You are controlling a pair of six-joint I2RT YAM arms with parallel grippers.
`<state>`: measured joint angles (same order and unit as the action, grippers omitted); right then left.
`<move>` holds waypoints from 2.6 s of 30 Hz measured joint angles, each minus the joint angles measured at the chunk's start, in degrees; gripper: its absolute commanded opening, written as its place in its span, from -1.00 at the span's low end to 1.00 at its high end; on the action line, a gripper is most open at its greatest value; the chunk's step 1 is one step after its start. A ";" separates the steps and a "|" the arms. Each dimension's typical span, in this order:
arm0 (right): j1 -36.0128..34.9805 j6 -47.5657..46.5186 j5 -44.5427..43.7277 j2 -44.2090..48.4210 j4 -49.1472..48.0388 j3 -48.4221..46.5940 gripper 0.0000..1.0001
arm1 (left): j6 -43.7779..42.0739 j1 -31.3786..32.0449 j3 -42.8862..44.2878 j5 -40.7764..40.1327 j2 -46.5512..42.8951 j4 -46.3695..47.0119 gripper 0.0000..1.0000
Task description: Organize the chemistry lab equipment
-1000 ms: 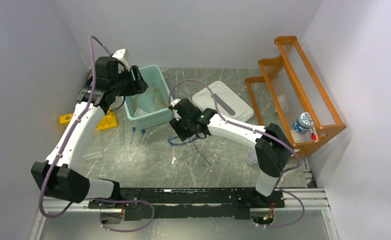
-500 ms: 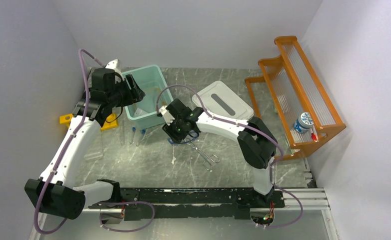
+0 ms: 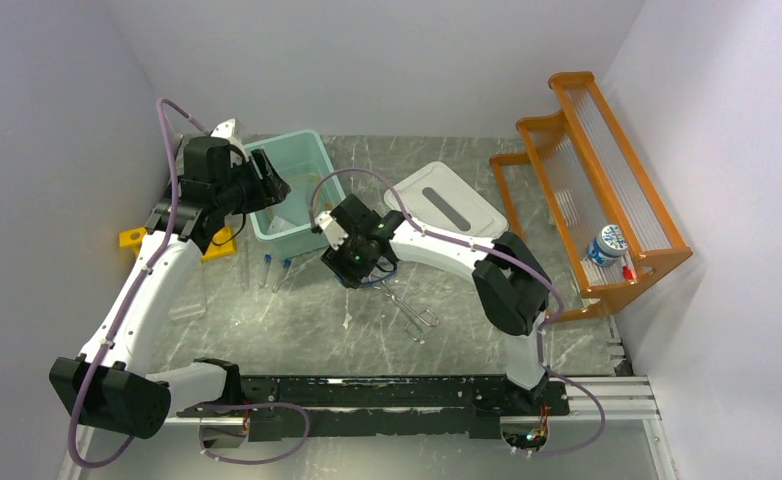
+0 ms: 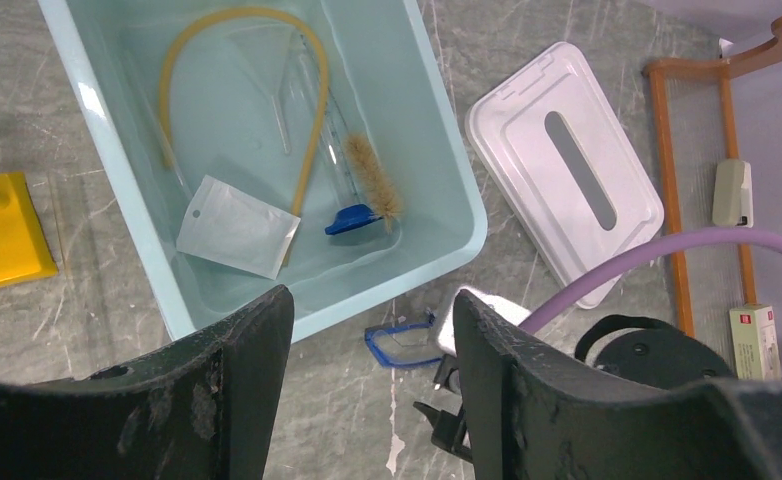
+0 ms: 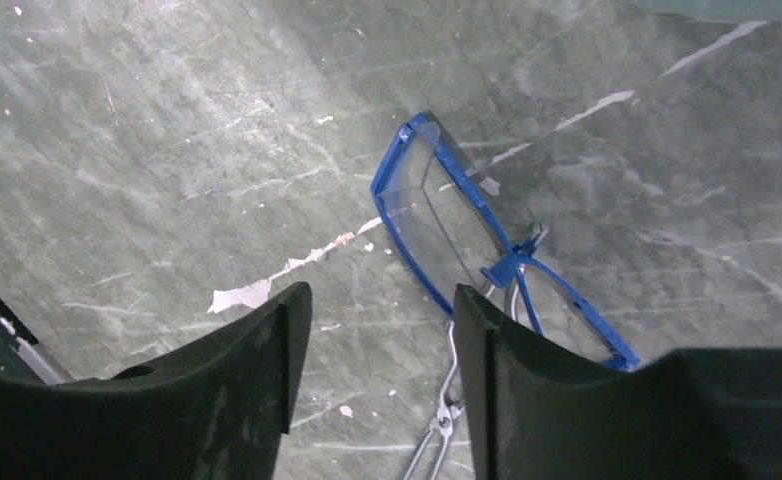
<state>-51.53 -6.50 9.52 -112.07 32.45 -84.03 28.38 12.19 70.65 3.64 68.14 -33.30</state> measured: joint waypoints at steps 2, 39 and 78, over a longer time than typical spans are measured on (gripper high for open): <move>0.48 0.42 0.07 0.85 -0.02 0.02 0.36 | 0.00 0.02 0.00 0.00 0.00 0.00 0.28; 5.18 0.68 7.26 -2.47 -0.52 -0.61 -0.77 | 0.15 0.00 0.00 0.20 0.66 0.02 0.28; 24.11 75.71 37.46 9.33 -55.78 0.35 -0.82 | 39.76 3.78 -20.13 38.16 7.69 67.30 0.24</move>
<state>-27.42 69.21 46.98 -102.74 -23.33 -83.68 68.14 15.97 50.52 41.80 75.83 34.00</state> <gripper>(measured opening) 0.091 0.590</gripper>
